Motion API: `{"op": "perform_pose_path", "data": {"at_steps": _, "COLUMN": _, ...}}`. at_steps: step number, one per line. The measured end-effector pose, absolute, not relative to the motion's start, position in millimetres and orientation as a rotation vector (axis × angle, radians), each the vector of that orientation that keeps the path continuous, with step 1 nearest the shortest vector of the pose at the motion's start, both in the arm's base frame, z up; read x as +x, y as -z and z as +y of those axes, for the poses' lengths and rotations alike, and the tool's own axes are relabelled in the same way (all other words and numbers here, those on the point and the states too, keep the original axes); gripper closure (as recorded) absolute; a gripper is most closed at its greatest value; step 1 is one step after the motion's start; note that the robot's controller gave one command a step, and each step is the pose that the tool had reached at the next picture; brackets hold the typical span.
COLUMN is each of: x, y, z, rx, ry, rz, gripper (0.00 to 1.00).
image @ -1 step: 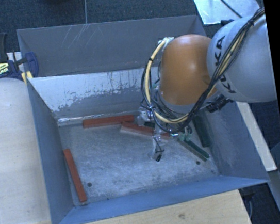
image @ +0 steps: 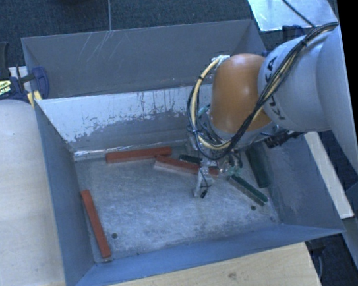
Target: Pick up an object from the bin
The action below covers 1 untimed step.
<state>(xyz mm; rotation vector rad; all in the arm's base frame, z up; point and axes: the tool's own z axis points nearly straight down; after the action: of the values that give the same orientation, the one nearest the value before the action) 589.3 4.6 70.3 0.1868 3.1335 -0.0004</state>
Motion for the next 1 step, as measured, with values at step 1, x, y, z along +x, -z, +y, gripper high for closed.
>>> {"op": "perform_pose_path", "data": {"at_steps": 1, "x": 591.1, "y": -76.8, "z": 6.3, "rx": 0.184, "ry": -0.001, "rz": 3.128, "gripper": 1.00}}
